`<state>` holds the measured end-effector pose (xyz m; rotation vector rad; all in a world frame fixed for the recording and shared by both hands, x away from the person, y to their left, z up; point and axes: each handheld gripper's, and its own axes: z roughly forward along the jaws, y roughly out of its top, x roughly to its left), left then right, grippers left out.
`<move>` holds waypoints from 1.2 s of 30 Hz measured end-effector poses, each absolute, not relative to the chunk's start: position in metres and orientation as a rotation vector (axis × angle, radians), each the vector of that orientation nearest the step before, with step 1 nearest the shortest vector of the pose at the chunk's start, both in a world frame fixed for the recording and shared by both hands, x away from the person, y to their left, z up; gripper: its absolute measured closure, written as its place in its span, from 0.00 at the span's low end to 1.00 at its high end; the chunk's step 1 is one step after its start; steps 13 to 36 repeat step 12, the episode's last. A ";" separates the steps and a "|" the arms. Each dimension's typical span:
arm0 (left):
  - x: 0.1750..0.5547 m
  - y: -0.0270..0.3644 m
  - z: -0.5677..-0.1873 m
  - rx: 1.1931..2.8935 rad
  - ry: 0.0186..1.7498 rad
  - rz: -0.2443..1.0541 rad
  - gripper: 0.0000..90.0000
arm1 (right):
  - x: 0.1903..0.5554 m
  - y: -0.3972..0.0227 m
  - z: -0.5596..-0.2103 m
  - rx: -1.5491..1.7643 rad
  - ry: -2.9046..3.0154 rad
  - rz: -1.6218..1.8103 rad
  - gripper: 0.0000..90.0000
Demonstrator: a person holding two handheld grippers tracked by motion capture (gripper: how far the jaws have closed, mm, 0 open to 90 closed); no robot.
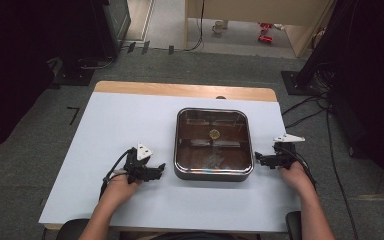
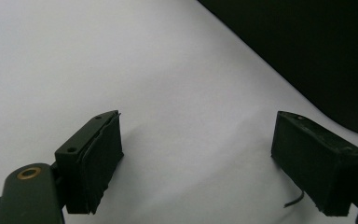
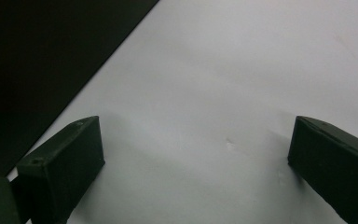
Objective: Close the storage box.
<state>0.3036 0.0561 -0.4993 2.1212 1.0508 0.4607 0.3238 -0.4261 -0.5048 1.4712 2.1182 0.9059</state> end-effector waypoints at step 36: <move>0.303 0.055 -0.499 2.119 1.079 0.472 0.15 | 0.324 -0.426 -0.505 1.471 2.117 0.907 0.03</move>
